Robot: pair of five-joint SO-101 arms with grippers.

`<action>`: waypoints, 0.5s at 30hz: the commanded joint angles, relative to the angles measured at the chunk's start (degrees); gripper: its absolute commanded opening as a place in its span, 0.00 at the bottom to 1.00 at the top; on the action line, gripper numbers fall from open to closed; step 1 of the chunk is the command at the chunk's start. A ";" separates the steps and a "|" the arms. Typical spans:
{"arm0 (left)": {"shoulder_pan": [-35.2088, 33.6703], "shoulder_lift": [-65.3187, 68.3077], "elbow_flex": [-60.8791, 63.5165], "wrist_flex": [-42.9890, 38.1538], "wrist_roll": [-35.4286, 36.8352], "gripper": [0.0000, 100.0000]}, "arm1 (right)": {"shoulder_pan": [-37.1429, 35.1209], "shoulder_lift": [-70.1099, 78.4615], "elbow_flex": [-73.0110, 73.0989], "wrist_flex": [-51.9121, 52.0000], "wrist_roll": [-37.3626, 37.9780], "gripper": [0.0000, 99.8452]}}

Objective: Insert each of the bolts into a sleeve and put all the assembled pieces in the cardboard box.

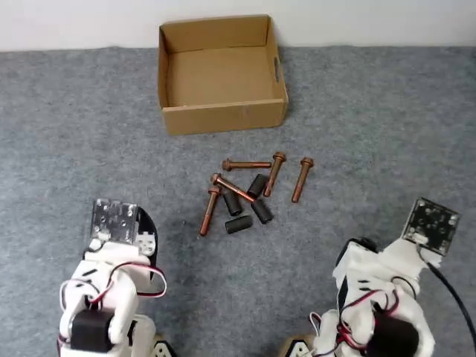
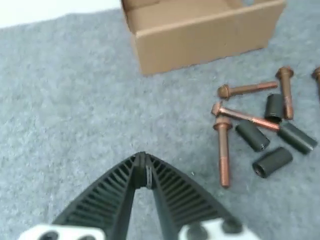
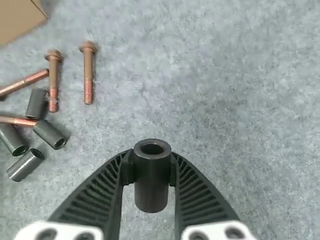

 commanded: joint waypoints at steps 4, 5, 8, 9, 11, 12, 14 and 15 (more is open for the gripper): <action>0.53 26.20 -13.93 0.26 -0.53 0.01 | 0.75 -6.81 2.46 -2.51 2.64 0.01; 0.53 30.86 -16.48 0.44 -0.53 0.01 | 0.75 -7.43 2.64 -2.77 2.64 0.01; 1.14 45.36 -24.66 2.11 -0.53 0.01 | 0.84 -8.75 3.08 -3.03 2.64 0.01; 1.76 49.85 -27.47 2.99 -0.53 0.01 | 0.84 -9.19 3.08 -3.03 2.55 0.01; 3.08 58.46 -33.27 4.75 -0.35 0.01 | 0.92 -9.45 3.08 -3.03 2.55 0.01; 3.78 62.86 -36.35 5.71 0.35 0.01 | 0.92 -9.54 3.08 -3.03 2.55 0.01; 4.31 70.86 -42.24 7.21 2.73 0.01 | 0.92 -9.54 3.25 -3.03 2.55 0.01; 4.75 74.81 -45.49 7.38 2.73 0.01 | 0.92 -9.54 3.52 -3.12 2.73 0.01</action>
